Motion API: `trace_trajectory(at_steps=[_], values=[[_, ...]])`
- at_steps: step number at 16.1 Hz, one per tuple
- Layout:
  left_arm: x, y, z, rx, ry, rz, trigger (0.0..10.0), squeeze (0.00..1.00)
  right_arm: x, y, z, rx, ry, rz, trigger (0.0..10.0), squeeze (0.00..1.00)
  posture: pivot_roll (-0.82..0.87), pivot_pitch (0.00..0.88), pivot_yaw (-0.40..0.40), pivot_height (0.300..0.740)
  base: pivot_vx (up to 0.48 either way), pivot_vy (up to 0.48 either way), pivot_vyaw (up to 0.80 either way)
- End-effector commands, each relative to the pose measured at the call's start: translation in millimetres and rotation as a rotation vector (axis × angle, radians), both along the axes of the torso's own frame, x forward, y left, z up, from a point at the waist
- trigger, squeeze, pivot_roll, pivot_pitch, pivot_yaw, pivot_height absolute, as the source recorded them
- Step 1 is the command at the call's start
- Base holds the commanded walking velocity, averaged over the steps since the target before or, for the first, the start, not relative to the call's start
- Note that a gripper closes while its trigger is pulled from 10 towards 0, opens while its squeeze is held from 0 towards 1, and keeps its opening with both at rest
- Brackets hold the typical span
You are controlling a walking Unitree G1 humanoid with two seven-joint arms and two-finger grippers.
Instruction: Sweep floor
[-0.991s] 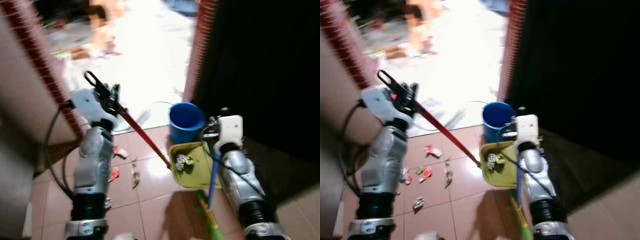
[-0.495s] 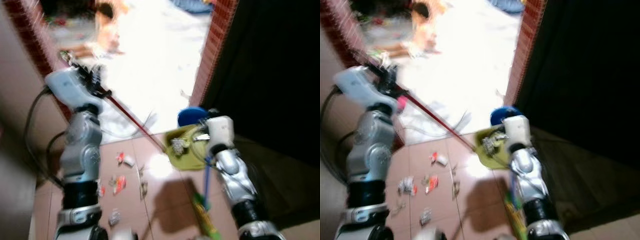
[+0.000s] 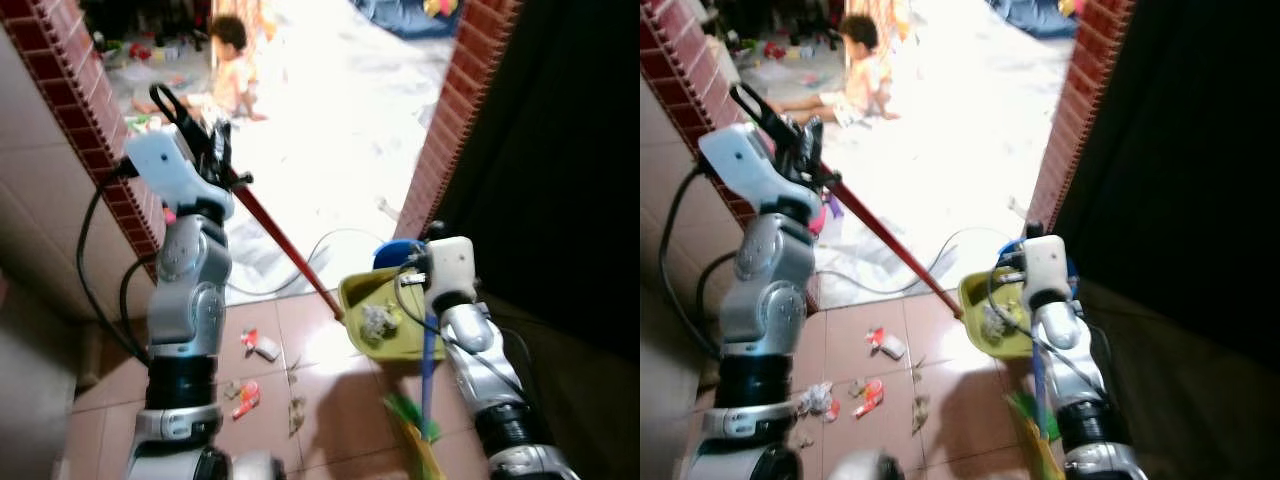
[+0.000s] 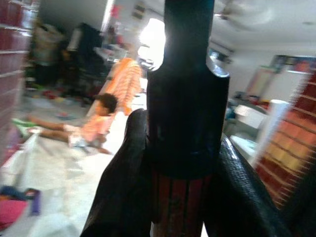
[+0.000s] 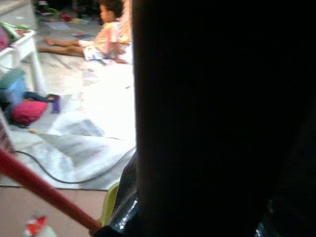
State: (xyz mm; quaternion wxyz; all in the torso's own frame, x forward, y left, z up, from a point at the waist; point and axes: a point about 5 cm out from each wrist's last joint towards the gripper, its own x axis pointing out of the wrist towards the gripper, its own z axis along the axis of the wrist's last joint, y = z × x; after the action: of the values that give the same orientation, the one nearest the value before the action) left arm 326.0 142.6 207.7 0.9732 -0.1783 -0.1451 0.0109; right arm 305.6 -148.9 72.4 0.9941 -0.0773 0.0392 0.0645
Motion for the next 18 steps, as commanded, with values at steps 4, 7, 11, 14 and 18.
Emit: trace_trajectory(at_steps=[4, 7, 11, 14, 18], values=[[-1.2, 3.9, 19.9, 0.024, -0.086, 0.042, 10.0, 0.00, 2.7, 1.9, 5.3, 0.024, -0.027, -0.001, 10.0, 0.00, -0.01, 0.000, 0.035, 0.740, 0.469, 0.000, 0.00], [0.4, 4.1, 24.6, 0.027, -0.097, 0.053, 10.0, 0.00, 1.9, 4.4, 3.4, 0.027, -0.021, 0.003, 10.0, 0.00, 0.00, 0.000, 0.038, 0.740, 0.469, 0.000, 0.00], [0.3, 2.0, 25.3, 0.036, -0.101, 0.052, 10.0, 0.00, 1.0, 7.0, 2.1, 0.031, -0.018, 0.011, 10.0, 0.00, 0.00, 0.000, 0.038, 0.740, 0.469, 0.000, 0.00], [0.9, 1.1, 24.4, 0.041, -0.098, 0.051, 10.0, 0.00, 1.0, 7.7, 1.2, 0.032, -0.016, 0.013, 10.0, 0.00, 0.00, 0.000, 0.041, 0.740, 0.469, 0.000, 0.00], [1.2, -1.6, 24.3, 0.050, -0.104, 0.043, 10.0, 0.00, 0.7, 8.9, 0.3, 0.031, -0.013, 0.018, 10.0, 0.00, 0.00, 0.000, 0.041, 0.740, 0.464, 0.000, 0.00]])
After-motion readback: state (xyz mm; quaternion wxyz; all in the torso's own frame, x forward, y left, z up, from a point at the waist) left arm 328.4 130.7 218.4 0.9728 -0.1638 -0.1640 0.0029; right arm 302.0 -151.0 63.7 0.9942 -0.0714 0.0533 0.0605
